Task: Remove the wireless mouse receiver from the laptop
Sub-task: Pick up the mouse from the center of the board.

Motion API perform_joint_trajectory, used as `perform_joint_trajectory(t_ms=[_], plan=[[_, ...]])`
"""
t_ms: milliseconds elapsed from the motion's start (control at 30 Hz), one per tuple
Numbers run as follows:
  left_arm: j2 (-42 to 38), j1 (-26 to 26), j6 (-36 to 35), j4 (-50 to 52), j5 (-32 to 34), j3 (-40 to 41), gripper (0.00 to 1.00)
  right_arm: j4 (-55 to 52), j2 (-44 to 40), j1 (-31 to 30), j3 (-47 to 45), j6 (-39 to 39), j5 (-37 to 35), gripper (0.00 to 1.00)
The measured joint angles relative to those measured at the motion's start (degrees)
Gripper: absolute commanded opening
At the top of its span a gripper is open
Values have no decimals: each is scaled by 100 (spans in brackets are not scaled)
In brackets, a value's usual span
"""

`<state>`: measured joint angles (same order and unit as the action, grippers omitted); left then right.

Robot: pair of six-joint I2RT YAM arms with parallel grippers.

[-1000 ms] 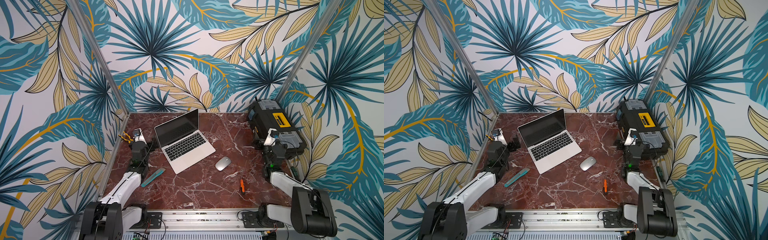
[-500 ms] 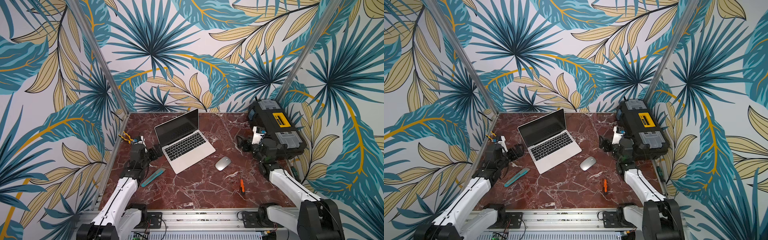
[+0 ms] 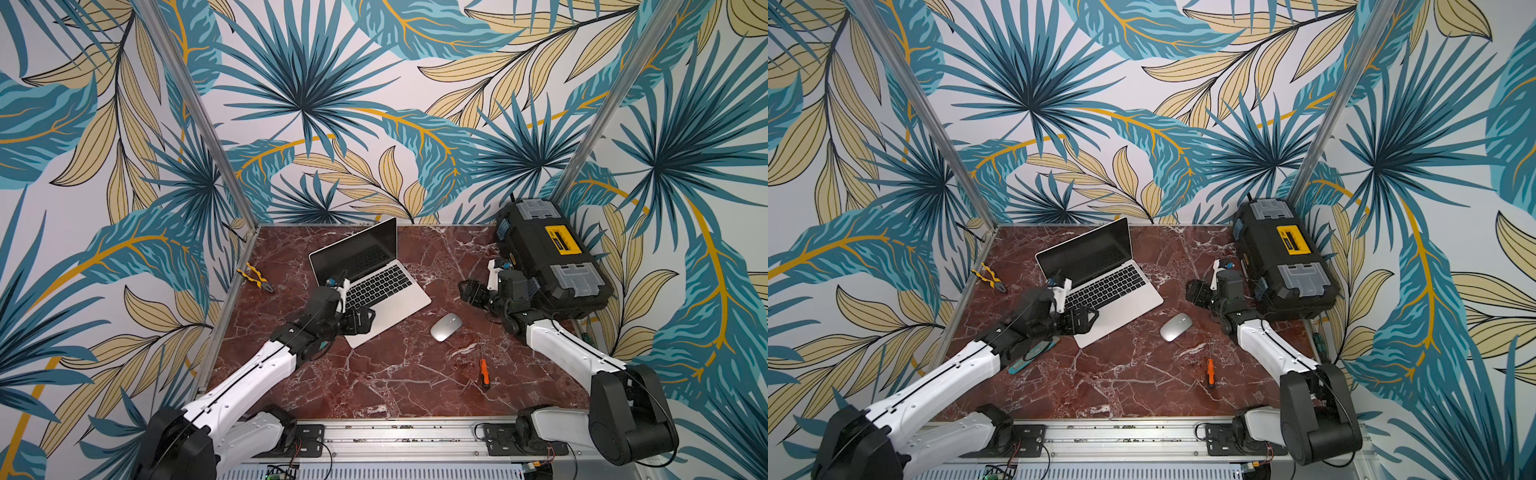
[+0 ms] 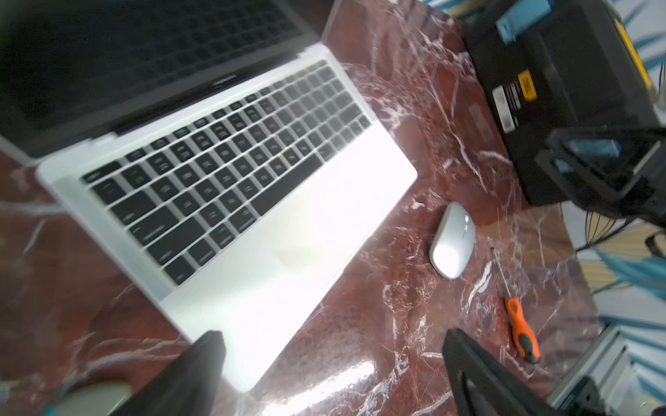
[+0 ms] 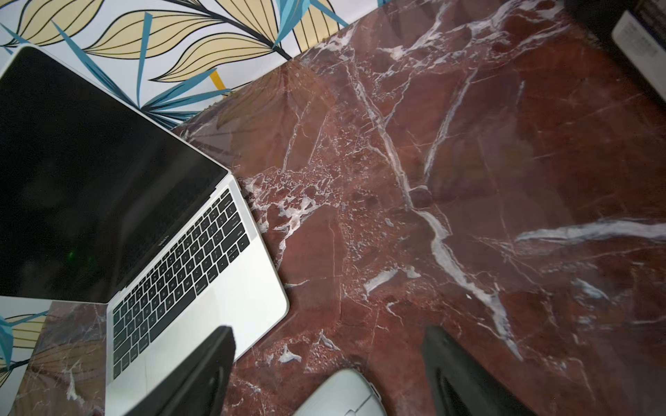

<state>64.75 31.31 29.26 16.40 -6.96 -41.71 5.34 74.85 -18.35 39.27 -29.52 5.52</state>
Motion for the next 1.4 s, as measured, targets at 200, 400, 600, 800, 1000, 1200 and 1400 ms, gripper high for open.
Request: perform_joint_trajectory(t_ms=[200,400,600,800,1000,1200,1400], plan=[[2468,1263,-1073,459,444,-2288,89,-459,-63,68,2,-11,-190,88],[4343,1967,-1882,837,330,-3840,90,-726,-407,328,-214,-7,-229,88],[5414,2052,-2420,1132,192,-4719,93,-896,-654,658,-321,17,-249,88],[5884,2065,-2809,1480,227,-5425,93,-1010,-726,859,-452,90,-208,88],[6151,2164,-2990,1620,260,-5768,91,-1110,-782,1060,-472,216,-98,88],[6487,2291,-2990,1703,317,-5908,86,-1182,-920,1451,-472,319,92,89],[6773,2426,-2970,1884,575,-6310,79,-1180,-944,1558,-472,321,271,89]])
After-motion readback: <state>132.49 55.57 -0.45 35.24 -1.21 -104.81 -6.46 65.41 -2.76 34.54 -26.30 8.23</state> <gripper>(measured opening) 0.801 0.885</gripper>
